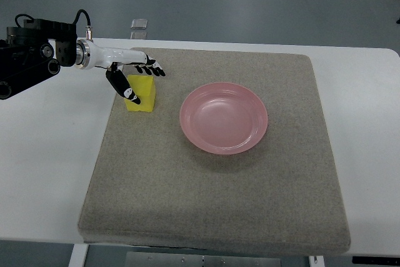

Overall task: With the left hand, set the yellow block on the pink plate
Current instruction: 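Lower the left hand and close its fingers around the yellow cube, then carry the yellow cube with the left hand over the pink plate, then lower the cube onto the plate and open the left hand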

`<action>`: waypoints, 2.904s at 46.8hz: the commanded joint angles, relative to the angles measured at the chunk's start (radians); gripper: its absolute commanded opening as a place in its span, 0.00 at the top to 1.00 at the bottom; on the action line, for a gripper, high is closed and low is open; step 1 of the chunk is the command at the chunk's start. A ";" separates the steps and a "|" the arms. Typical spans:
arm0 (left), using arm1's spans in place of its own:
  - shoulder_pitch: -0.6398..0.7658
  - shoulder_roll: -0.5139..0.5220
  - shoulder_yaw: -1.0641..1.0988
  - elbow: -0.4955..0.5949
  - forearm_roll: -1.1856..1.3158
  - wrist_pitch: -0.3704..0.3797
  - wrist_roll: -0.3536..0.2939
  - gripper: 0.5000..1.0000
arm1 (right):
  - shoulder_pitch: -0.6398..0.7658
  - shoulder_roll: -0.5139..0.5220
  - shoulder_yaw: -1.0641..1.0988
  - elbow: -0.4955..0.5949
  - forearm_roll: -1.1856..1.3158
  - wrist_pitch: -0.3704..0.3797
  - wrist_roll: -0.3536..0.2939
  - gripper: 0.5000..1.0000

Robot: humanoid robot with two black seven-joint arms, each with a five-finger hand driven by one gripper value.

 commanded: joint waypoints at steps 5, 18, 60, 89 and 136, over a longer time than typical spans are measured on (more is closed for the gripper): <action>0.002 -0.001 0.004 0.000 0.000 0.001 0.000 0.44 | 0.000 0.000 0.000 0.000 0.000 0.000 0.000 0.15; 0.000 -0.001 0.006 0.000 0.000 0.001 -0.019 1.00 | 0.000 0.000 0.000 0.000 0.000 0.000 0.000 0.15; -0.083 -0.033 -0.054 -0.084 -0.020 0.007 -0.057 1.00 | 0.000 0.000 0.000 0.000 0.000 0.000 0.000 0.15; -0.090 -0.093 -0.075 -0.213 0.000 0.005 -0.057 1.00 | 0.000 0.000 0.000 0.000 0.000 0.000 0.000 0.15; -0.023 -0.360 -0.066 0.069 0.052 0.042 -0.055 1.00 | 0.000 0.000 0.000 0.000 0.000 0.000 0.000 0.15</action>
